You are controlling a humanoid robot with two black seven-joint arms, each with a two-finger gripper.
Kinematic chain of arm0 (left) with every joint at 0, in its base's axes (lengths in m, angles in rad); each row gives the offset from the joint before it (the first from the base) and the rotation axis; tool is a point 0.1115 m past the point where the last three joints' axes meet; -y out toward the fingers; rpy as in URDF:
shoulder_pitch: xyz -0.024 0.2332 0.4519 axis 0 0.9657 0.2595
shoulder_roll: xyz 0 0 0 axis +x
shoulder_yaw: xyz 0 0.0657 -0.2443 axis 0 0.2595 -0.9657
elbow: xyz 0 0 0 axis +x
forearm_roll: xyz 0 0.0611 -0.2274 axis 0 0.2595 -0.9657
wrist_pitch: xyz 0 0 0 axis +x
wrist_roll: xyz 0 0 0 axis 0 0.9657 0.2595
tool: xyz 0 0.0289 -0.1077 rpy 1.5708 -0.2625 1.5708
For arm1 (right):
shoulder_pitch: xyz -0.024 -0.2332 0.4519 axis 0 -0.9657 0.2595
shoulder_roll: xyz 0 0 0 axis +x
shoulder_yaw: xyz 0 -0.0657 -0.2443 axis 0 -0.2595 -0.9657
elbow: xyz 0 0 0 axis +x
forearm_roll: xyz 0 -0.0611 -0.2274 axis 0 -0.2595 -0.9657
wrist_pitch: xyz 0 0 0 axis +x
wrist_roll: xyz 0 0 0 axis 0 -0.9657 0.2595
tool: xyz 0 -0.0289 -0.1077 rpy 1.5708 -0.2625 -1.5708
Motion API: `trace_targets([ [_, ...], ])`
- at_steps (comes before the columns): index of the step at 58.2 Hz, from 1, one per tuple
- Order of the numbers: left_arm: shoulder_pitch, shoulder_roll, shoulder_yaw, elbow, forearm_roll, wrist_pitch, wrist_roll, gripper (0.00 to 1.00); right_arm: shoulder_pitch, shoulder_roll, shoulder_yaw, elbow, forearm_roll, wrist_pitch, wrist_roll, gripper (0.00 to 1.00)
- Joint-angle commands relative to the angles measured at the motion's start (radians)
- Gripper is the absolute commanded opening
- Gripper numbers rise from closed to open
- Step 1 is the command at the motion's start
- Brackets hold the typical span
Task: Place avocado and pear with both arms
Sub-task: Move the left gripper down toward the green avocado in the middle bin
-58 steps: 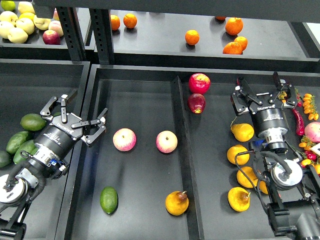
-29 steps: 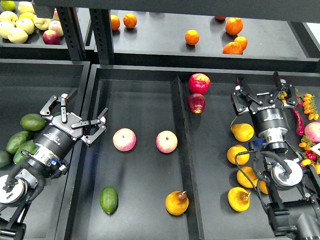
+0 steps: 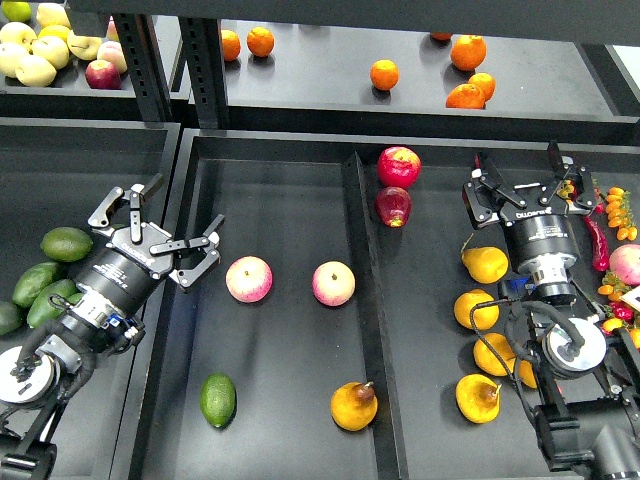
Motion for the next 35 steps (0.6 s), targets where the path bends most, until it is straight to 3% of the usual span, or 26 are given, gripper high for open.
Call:
trace_targets([
  [1, -0.095, 0.017, 0.088, 0.02, 0.001, 0.006, 0.011, 1.0, 0.002, 0.0, 0.0, 0.0, 0.0, 0.001, 0.0, 0.99],
  [11, -0.272, 0.281, 0.323, 0.064, -0.035, -0.006, 0.051, 1.0, 0.002, 0.0, 0.0, -0.001, 0.002, 0.001, 0.0, 0.99],
  [17, -0.384, 0.446, 0.52, 0.071, -0.077, -0.065, 0.072, 1.0, 0.003, 0.0, 0.0, -0.001, 0.002, 0.001, 0.0, 0.99],
  [18, -0.452, 0.518, 0.639, 0.077, -0.081, -0.106, 0.074, 1.0, 0.005, 0.0, 0.002, -0.001, 0.0, 0.001, 0.002, 0.99],
  [25, -0.565, 0.592, 0.846, 0.08, -0.08, -0.175, 0.099, 1.0, 0.003, 0.0, 0.037, -0.003, 0.002, 0.001, 0.002, 0.99],
  [35, -0.721, 0.618, 1.071, 0.084, -0.061, -0.175, 0.099, 1.0, 0.005, 0.0, 0.066, -0.007, 0.002, 0.001, 0.002, 0.99],
])
